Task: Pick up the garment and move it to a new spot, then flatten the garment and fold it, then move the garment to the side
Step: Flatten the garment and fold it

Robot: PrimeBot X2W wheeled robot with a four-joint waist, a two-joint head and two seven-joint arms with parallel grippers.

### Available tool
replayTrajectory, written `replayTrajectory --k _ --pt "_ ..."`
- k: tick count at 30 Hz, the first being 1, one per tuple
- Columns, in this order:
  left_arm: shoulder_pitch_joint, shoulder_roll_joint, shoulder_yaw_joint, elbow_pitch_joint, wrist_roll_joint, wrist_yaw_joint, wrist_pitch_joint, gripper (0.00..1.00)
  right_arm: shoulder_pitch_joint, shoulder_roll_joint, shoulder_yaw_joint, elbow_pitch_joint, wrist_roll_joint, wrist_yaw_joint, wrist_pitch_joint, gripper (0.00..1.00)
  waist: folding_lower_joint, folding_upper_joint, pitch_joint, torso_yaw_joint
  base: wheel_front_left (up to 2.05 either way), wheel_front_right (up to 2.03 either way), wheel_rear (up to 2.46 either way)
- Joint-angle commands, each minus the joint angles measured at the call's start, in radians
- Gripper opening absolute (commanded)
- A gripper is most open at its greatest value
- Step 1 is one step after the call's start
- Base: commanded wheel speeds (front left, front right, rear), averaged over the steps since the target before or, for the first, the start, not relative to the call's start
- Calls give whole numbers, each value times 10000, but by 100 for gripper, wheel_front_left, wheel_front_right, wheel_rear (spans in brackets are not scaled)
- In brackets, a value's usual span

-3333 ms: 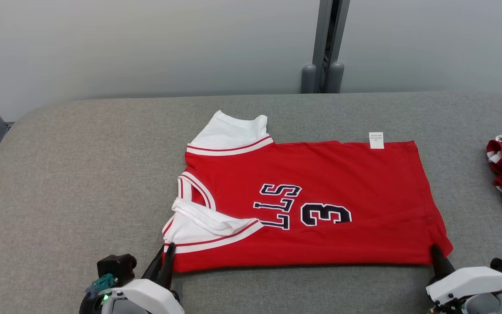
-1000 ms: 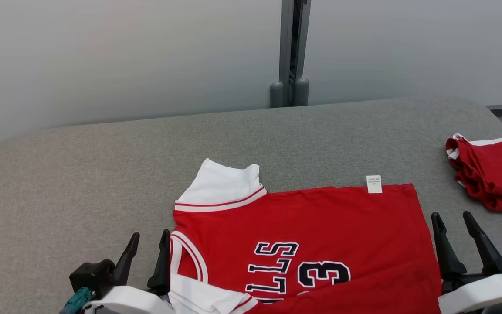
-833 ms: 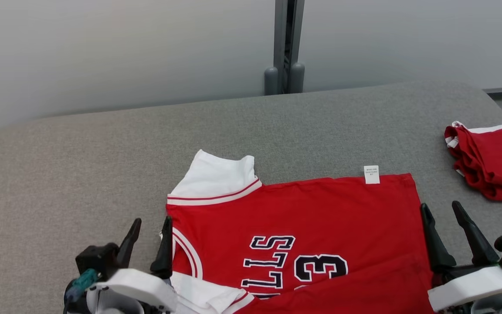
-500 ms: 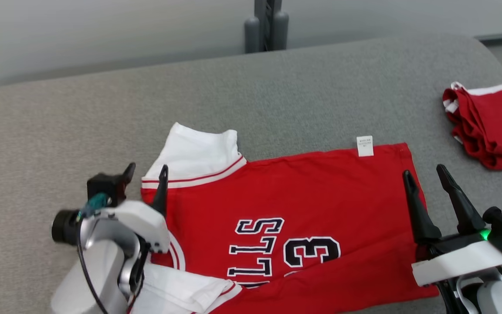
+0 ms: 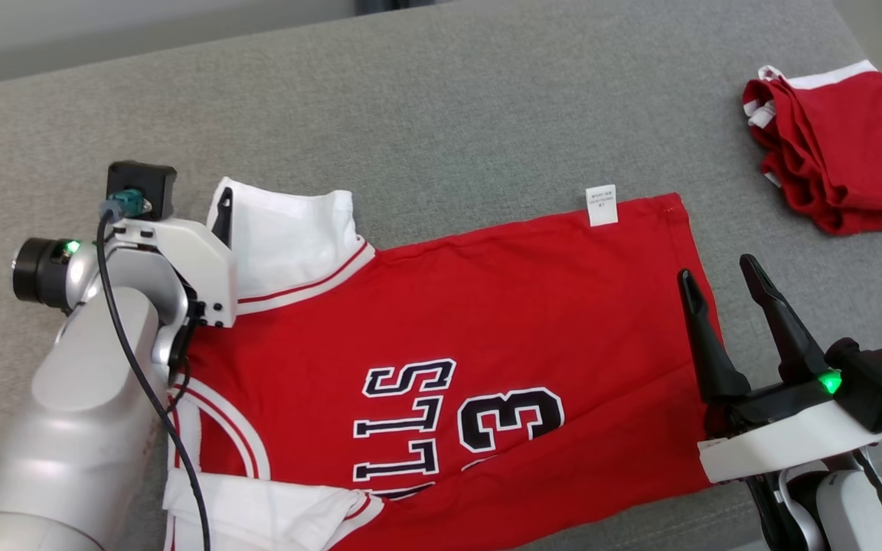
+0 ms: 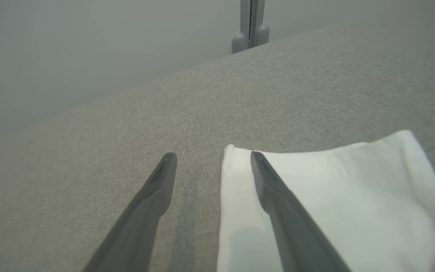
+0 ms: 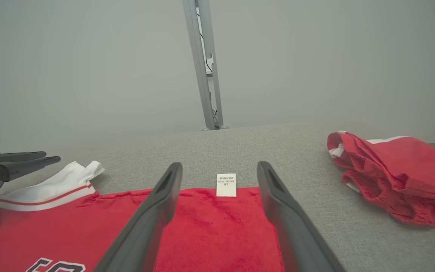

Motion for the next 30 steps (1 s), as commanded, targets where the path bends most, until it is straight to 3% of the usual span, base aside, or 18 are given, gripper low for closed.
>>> replayTrajectory --k 1,17,18,19,20,30 --pt "-355 82 -49 284 79 -141 51 100 -93 23 12 -62 -26 -4 -8 100 0 0 228 -204 0 0 0" --pt "-1534 184 -737 2379 472 -882 -55 100 -136 301 112 104 -118 -4 -232 100 0 0 745 -662 0 0 0" --pt "-1544 136 -778 2469 476 -937 -41 85 -132 308 96 120 -125 -4 -242 100 0 0 749 -661 0 0 0" --pt "-1559 85 -812 2555 470 -986 -48 25 -126 314 77 132 -127 -4 -257 100 0 0 749 -652 0 0 0" --pt "-1617 -4 -869 2699 465 -1070 -109 0 -118 319 38 172 -129 -4 -275 100 0 0 734 -615 0 0 0" --pt "-1377 -620 -896 2550 281 -1080 -1806 0 -227 69 -459 498 -18 -4 1 100 0 0 233 66 0 0 0"
